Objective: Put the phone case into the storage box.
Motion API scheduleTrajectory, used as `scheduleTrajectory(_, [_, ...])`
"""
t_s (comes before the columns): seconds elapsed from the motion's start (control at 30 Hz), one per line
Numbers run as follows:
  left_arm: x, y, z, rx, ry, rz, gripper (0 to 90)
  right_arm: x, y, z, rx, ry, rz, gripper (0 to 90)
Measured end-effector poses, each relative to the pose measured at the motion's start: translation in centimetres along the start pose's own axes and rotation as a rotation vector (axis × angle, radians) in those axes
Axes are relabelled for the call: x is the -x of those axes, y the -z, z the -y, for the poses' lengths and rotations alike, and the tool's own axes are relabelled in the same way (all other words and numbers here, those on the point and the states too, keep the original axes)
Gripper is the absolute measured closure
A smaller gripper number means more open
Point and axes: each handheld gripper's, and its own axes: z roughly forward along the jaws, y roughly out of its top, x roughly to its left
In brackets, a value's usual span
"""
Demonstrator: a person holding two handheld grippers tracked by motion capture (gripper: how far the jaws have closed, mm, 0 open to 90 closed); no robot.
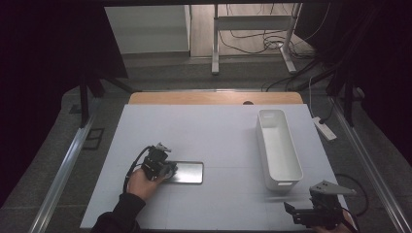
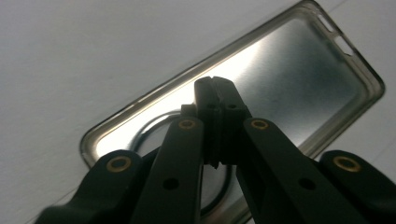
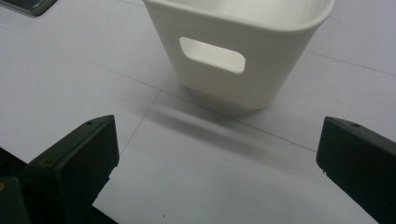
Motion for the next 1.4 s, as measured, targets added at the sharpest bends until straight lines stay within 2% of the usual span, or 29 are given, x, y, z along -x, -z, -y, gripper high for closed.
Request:
scheduleTrajectory(0.27, [-1.1, 0.1, 0.2, -0.010, 0.044, -0.031, 89.3, 0.0, 0.0, 0.0, -0.001, -0.001, 0.000, 0.0])
scheduleTrajectory(0.6, [-2.0, 0.2, 0.1, -0.008, 0.060, -0.053, 89.3, 0.0, -0.1, 0.0, -0.004, -0.005, 0.001, 0.0])
scheduleTrajectory(0.97, [-2.1, -0.3, -0.6, -0.007, 0.047, -0.059, 89.3, 0.0, -0.1, 0.0, -0.005, -0.005, 0.001, 0.0])
scheduleTrajectory(1.27, [-2.3, -0.6, -1.4, 0.000, 0.044, -0.046, 89.3, 0.0, -0.1, 0.0, -0.008, -0.004, 0.001, 0.0])
scheduleTrajectory(1.4, [-2.1, -0.9, -1.8, -0.009, 0.028, -0.036, 89.3, 0.0, -0.1, 0.0, -0.008, -0.004, 0.000, 0.0])
